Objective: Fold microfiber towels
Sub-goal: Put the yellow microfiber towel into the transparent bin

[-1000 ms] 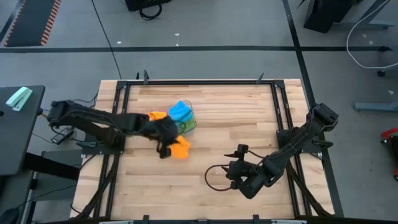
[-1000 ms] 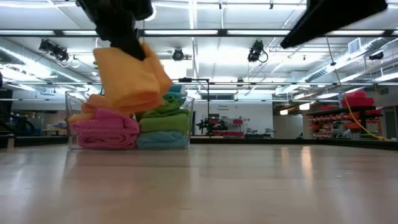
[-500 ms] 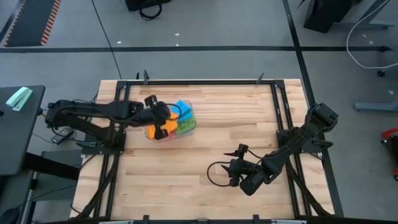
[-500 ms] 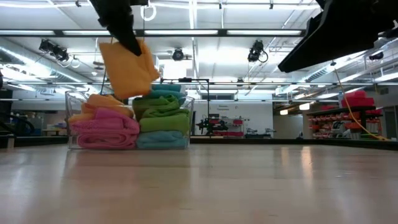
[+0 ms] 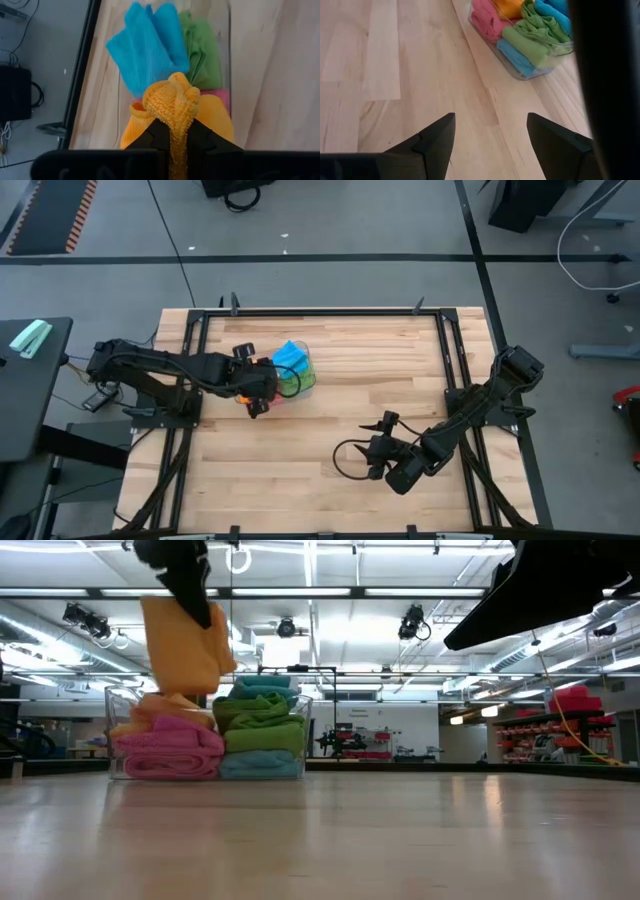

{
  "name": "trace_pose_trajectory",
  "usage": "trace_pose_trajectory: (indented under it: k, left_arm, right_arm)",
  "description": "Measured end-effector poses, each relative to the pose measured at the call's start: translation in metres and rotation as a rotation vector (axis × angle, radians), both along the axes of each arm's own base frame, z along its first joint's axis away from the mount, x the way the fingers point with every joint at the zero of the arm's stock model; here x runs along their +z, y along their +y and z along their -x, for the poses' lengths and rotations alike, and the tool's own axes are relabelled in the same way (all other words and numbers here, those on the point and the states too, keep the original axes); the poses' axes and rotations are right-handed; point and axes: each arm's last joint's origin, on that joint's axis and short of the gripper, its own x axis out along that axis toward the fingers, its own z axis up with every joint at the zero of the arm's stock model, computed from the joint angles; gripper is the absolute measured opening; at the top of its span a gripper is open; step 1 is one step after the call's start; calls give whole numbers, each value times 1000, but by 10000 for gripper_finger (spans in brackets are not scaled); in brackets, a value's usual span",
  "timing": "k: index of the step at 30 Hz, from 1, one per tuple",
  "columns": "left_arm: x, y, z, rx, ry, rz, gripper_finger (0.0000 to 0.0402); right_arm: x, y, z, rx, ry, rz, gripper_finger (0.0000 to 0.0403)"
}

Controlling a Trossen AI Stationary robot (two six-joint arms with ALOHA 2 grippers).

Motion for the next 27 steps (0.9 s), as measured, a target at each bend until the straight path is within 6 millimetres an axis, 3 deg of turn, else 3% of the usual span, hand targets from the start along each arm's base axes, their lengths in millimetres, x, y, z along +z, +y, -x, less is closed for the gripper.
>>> trace_pose_trajectory:
  k: [5,8,19,27]
  left_arm:
    - [19,-4,-5,-3,0,-25,26]
    - [16,-7,-7,-25,66,-102,25]
    - [-28,-26,-32,-126,367,-520,26]
    - [-57,-31,-38,-149,579,-701,25]
  right_arm:
    - [0,0,0,0,0,0,255]
    - [0,0,0,0,0,0,255]
    - [0,0,0,-6,-6,9,255]
    - [0,0,0,-6,-6,9,255]
